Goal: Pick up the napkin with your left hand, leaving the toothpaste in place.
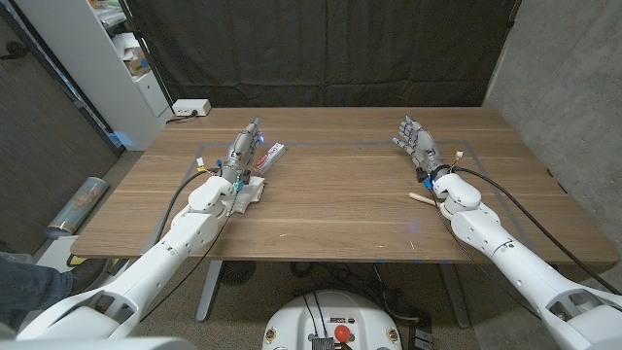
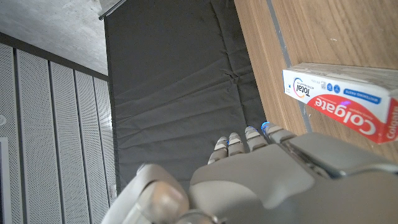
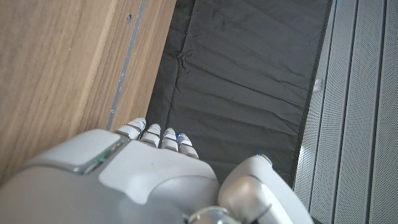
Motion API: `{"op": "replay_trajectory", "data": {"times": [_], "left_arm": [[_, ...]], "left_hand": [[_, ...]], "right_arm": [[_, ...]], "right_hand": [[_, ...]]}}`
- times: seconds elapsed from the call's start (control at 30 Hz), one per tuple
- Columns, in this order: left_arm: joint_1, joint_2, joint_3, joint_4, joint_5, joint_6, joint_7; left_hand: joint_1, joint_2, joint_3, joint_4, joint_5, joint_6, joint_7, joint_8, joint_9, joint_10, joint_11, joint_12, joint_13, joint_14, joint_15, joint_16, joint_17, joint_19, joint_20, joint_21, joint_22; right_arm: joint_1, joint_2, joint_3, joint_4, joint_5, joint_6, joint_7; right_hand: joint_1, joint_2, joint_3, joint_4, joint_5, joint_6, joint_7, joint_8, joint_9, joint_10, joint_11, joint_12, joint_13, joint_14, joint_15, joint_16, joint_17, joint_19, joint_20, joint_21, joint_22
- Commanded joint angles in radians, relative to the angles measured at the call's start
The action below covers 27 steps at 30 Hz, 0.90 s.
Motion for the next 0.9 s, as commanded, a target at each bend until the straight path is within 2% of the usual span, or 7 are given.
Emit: {"op": "replay_trajectory", "data": {"times": [0.03, 0.9], "left_arm": [[0.003, 0.006, -0.001, -0.012, -0.002, 0.010, -0.001], [0.014, 0.021, -0.007, -0.044, 0.010, -0.003, 0.006]], "left_hand": [[0.011, 0.002, 0.006, 0.001, 0.005, -0.025, 0.000, 0.006, 0.002, -0.008, 0.002, 0.006, 0.004, -0.020, 0.001, 0.007, 0.001, -0.065, 0.000, 0.004, 0.002], [0.011, 0.006, 0.005, -0.004, 0.004, -0.014, -0.005, 0.005, 0.002, -0.004, -0.004, 0.005, -0.004, -0.017, -0.002, 0.005, 0.001, -0.063, 0.003, -0.008, 0.003]], "right_arm": [[-0.013, -0.004, 0.003, -0.016, 0.003, -0.001, -0.005], [-0.025, -0.018, 0.005, -0.054, -0.004, -0.012, -0.018]], "right_hand": [[0.009, -0.001, 0.004, 0.000, 0.005, 0.009, 0.001, 0.005, 0.002, 0.010, 0.002, 0.008, 0.001, 0.008, 0.003, 0.006, 0.002, 0.009, -0.001, 0.007, 0.005], [0.012, 0.005, 0.000, -0.002, 0.007, 0.010, 0.001, 0.006, -0.001, 0.009, 0.002, 0.008, -0.007, 0.008, 0.005, 0.006, -0.005, 0.008, 0.000, 0.008, 0.005]]}}
